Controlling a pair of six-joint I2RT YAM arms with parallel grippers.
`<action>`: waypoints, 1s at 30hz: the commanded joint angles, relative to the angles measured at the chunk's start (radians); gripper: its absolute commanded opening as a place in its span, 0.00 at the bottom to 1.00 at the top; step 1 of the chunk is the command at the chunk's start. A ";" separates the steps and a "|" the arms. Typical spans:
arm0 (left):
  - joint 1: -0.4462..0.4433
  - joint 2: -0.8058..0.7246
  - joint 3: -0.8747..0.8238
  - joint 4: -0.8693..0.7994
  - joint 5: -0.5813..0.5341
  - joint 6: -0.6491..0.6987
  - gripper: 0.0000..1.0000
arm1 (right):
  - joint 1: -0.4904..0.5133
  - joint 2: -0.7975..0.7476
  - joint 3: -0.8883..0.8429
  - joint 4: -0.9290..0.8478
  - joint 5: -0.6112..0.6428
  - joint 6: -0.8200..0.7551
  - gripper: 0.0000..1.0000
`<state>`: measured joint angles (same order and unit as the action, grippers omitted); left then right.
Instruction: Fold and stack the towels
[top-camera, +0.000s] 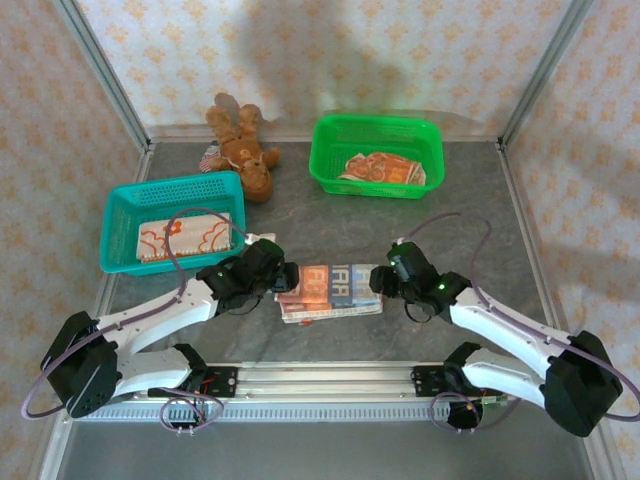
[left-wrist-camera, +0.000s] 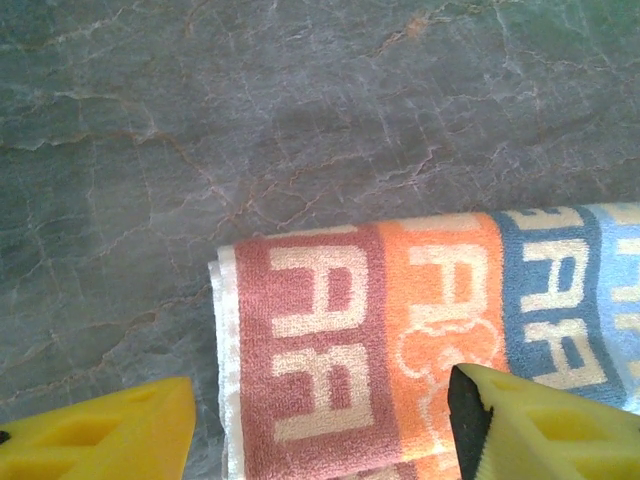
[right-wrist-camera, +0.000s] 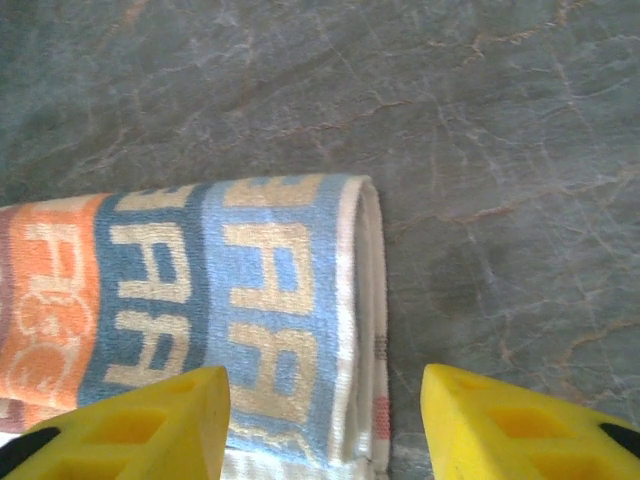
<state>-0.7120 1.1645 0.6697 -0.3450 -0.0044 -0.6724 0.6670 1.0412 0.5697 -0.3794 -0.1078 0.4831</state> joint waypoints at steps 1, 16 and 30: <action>-0.002 0.024 0.018 -0.075 -0.012 -0.063 0.62 | 0.005 0.063 0.059 -0.054 0.051 0.031 0.50; -0.001 0.154 -0.037 -0.029 0.075 -0.141 0.41 | 0.035 0.197 0.032 -0.015 -0.067 0.162 0.34; -0.001 0.189 -0.036 -0.018 0.078 -0.143 0.12 | 0.060 0.225 0.028 -0.006 -0.071 0.180 0.07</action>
<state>-0.7120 1.3621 0.6384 -0.3683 0.0784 -0.8162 0.7223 1.2663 0.6079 -0.3897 -0.1898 0.6529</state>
